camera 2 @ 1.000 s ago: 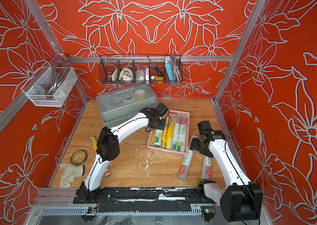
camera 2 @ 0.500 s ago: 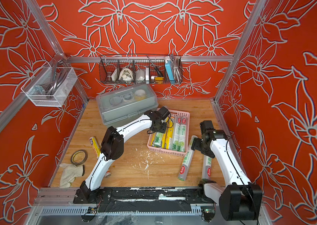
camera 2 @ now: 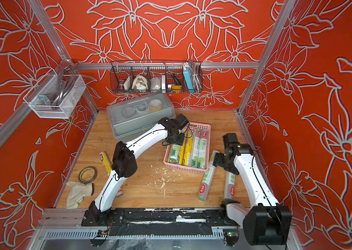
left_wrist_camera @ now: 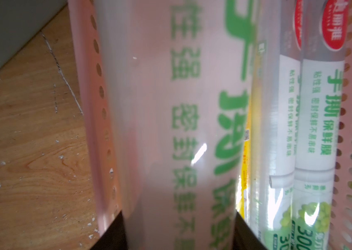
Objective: Put the plastic wrap into the basket
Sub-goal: Adjust the plastic wrap in the basket.
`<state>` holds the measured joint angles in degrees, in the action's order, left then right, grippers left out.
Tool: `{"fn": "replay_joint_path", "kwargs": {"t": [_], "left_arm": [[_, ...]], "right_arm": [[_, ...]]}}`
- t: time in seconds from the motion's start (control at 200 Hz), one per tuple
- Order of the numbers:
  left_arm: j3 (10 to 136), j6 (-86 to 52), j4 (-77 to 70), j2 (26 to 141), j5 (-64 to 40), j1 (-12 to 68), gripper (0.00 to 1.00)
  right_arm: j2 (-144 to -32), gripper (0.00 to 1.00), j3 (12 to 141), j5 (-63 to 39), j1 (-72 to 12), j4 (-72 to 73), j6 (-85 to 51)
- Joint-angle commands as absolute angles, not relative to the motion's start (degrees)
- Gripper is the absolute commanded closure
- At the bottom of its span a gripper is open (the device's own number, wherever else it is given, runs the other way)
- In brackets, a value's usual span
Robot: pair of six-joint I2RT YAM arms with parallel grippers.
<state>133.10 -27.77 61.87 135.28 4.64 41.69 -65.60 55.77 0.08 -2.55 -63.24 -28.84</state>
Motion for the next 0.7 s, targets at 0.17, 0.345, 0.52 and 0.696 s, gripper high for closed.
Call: {"fn": "replay_joint_path", "kwargs": {"t": [0.17,0.345,0.52,0.696], "left_arm": [[134.7,-28.3,65.1,138.1,4.2,42.0,0.67],[134.6,-28.1,65.2,139.2,4.5,42.0,0.65],[136.4,-28.1,66.4,139.7,5.4,42.0,0.46],[137.4,-28.2,67.0,137.4,6.6,42.0,0.39]], "right_arm": [[-64.8,0.16,57.4,0.7,-2.0,-65.4,-27.7],[-65.1,0.15,57.3,2.3,-1.2,-65.9,-28.0],[-66.0,0.15,57.4,3.1,1.6,-66.0,-27.7],[-68.2,0.15,57.4,3.8,4.5,-66.4,-26.4]]}}
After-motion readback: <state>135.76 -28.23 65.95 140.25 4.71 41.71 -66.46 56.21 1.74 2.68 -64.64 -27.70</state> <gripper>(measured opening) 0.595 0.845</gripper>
